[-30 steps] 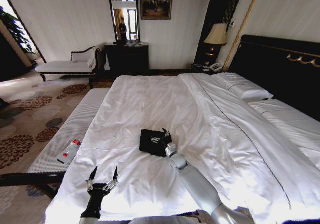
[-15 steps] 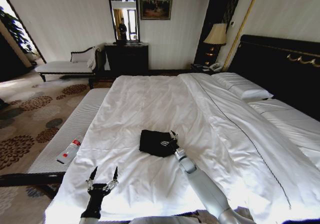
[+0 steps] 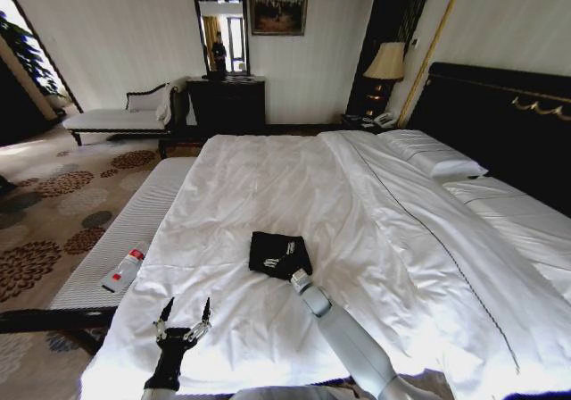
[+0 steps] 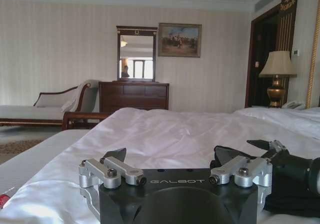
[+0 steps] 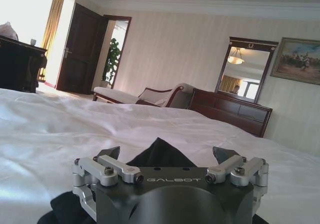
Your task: Fold the clothes on the bed.
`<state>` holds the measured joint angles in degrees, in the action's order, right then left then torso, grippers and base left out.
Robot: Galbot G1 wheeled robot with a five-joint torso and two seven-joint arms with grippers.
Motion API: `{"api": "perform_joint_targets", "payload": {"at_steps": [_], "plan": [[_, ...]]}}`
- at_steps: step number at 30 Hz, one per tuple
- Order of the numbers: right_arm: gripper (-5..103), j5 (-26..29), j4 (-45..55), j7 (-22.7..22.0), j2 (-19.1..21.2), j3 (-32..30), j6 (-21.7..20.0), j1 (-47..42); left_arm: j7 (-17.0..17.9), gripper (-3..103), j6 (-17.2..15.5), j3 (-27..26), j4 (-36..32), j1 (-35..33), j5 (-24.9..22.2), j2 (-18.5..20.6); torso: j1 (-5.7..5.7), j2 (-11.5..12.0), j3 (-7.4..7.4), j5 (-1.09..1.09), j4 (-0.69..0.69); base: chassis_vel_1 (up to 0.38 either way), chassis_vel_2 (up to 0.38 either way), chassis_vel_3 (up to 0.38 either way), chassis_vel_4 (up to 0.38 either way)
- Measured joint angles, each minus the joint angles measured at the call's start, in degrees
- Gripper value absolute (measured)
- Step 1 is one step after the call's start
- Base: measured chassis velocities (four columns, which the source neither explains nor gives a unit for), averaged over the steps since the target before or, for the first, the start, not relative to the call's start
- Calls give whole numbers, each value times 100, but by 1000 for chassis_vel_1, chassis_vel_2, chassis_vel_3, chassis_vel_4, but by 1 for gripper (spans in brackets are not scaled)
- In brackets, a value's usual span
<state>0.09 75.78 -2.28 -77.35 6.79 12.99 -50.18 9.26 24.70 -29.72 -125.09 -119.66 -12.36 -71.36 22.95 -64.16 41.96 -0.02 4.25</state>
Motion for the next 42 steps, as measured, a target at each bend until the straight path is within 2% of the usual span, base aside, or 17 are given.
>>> {"api": "perform_joint_targets", "payload": {"at_steps": [3,7,12,17,18,22,23,26,28,34,38,42], "plan": [[100,-53,-152,-13,-93,156,-12,127,0,100,0,0,0,0,0,0,0,0,1,1,-1,0,0,0,0],[100,236,53,-126,-99,115,-168,89,0,100,0,0,0,0,0,0,0,0,1,2,0,0,0,0,0],[100,579,487,-353,230,-218,-244,-117,0,100,0,0,0,0,0,0,0,0,0,2,0,0,0,0,0],[100,1092,1177,-499,788,-1116,-311,-799,0,100,0,0,0,0,0,0,0,0,1,3,0,0,0,0,0],[100,1092,1177,-499,788,-1116,-311,-799,0,100,0,0,0,0,0,0,0,0,1,3,0,0,0,0,0],[100,1178,2195,-335,982,-2347,-328,-2045,-1,100,0,1,0,0,0,0,0,0,-1,3,1,0,0,0,0],[100,1178,2195,-335,982,-2347,-328,-2045,-1,100,0,1,0,0,0,0,0,0,-1,3,1,0,0,0,0],[100,1010,2895,-149,849,-3309,-170,-3164,0,100,0,0,0,0,0,0,-1,-1,-1,2,2,0,0,0,0],[100,882,3238,-47,675,-3737,-16,-3750,0,100,0,0,0,0,0,0,-2,-1,-1,2,1,0,0,0,0],[100,605,3742,135,336,-4284,386,-4771,0,100,-1,0,0,0,0,0,-2,-1,-1,0,1,0,0,0,0],[100,417,3854,315,66,-4502,860,-5429,0,100,-1,0,0,0,0,0,-2,-1,-1,1,1,0,0,0,0],[100,375,3853,354,-69,-4545,1018,-5575,0,100,-1,0,0,0,0,0,-2,-1,0,0,0,0,0,0,0]]}}
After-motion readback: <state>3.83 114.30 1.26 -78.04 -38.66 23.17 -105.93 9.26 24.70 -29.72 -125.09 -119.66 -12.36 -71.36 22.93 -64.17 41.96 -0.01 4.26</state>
